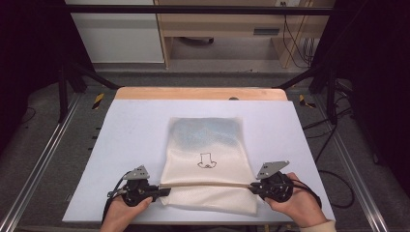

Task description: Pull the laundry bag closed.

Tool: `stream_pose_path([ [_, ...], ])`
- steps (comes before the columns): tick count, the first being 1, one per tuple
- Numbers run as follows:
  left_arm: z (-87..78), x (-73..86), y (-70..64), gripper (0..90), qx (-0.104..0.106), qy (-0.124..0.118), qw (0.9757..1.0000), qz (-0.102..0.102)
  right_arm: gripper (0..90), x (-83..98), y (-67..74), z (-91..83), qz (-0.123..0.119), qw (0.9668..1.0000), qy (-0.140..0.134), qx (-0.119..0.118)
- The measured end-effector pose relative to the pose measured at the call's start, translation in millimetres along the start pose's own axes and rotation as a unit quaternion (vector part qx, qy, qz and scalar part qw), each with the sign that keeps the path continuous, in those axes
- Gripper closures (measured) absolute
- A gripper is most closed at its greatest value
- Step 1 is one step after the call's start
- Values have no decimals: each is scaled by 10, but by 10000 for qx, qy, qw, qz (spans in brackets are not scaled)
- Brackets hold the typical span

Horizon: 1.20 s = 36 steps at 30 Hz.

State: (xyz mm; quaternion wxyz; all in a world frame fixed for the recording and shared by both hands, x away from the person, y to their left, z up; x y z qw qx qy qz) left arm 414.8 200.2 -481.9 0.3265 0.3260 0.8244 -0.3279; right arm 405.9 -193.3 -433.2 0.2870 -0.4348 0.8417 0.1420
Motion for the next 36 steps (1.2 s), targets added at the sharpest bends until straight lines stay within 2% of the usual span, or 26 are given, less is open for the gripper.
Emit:
stream_pose_path([
  [36,-3,-4,-11,822,12,-14,10000,0,821,120,-13,64,81,9999,58,-61],
])
Point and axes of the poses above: each handheld gripper's, and its own axes: z roughly forward along the jaws, x roughly out of its underside, y roughly to its left, the point moved 2 cm from there along z, roughly forward along the jaws, and after that the axes turned 2 degrees about -y, right-handed, at the moved point
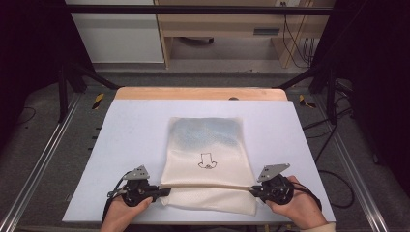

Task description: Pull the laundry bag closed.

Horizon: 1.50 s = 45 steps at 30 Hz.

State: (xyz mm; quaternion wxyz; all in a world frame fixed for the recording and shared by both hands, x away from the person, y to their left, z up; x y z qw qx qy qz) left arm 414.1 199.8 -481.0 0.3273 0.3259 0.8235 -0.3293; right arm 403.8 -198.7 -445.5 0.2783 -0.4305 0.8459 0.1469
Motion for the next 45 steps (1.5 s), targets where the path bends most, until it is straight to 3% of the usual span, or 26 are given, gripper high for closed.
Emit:
stream_pose_path([
  [29,-8,-7,-5,822,-2,-24,10000,23,821,82,-9,22,142,9999,9,-38],
  [45,-24,-17,-11,822,20,-30,10000,47,821,94,-2,13,107,9999,-15,5],
])
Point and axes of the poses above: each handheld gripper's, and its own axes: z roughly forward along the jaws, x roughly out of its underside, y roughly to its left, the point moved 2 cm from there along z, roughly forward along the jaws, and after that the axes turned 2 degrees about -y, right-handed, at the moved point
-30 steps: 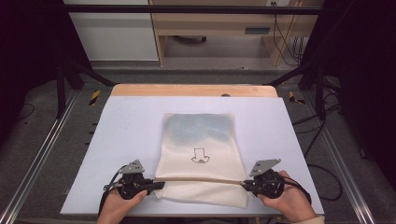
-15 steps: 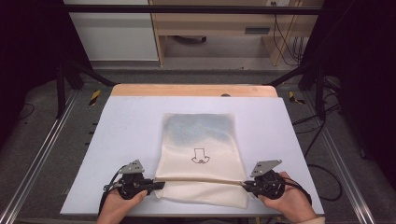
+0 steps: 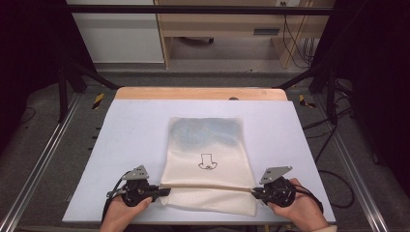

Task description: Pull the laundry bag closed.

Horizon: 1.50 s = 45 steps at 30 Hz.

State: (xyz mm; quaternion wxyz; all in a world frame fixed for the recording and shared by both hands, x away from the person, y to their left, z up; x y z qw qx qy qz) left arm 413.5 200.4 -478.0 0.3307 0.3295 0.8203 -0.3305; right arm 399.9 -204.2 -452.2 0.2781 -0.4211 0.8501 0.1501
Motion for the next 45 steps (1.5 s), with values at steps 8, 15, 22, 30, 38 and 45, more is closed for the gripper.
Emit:
stream_pose_path([
  [8,-3,-2,1,821,-8,10,10000,17,821,9,-2,8,-39,10000,7,-32],
  [15,6,4,1,820,-26,43,10000,26,820,23,-4,36,-4,10000,17,-44],
  [22,12,8,3,811,-64,56,10000,20,818,34,-14,62,24,10000,33,-77],
  [30,10,6,-10,615,-115,31,9999,-39,767,19,-9,93,80,9999,67,-61],
  [38,22,-22,-42,331,-276,-41,9996,22,407,-70,-38,74,274,9992,-228,167],
  [45,4,-42,-39,181,-503,-112,9986,102,149,-146,-18,109,380,9980,-289,411],
])
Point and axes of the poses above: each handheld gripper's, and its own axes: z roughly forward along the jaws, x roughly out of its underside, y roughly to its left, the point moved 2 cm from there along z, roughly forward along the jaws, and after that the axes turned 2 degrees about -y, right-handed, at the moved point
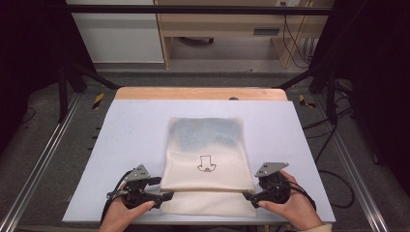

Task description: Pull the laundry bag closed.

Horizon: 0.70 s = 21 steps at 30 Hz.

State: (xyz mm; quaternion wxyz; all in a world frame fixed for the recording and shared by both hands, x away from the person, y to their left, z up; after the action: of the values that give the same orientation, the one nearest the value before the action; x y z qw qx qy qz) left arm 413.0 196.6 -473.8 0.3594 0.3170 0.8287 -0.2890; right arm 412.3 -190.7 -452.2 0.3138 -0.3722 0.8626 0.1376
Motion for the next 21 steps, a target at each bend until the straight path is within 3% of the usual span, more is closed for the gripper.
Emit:
stream_pose_path([
  [7,-33,-7,31,83,-256,44,9996,139,68,-95,-2,26,8,9998,-94,166],
  [21,-156,-98,97,76,-797,98,9962,332,69,-345,51,53,170,9983,-330,459],
])
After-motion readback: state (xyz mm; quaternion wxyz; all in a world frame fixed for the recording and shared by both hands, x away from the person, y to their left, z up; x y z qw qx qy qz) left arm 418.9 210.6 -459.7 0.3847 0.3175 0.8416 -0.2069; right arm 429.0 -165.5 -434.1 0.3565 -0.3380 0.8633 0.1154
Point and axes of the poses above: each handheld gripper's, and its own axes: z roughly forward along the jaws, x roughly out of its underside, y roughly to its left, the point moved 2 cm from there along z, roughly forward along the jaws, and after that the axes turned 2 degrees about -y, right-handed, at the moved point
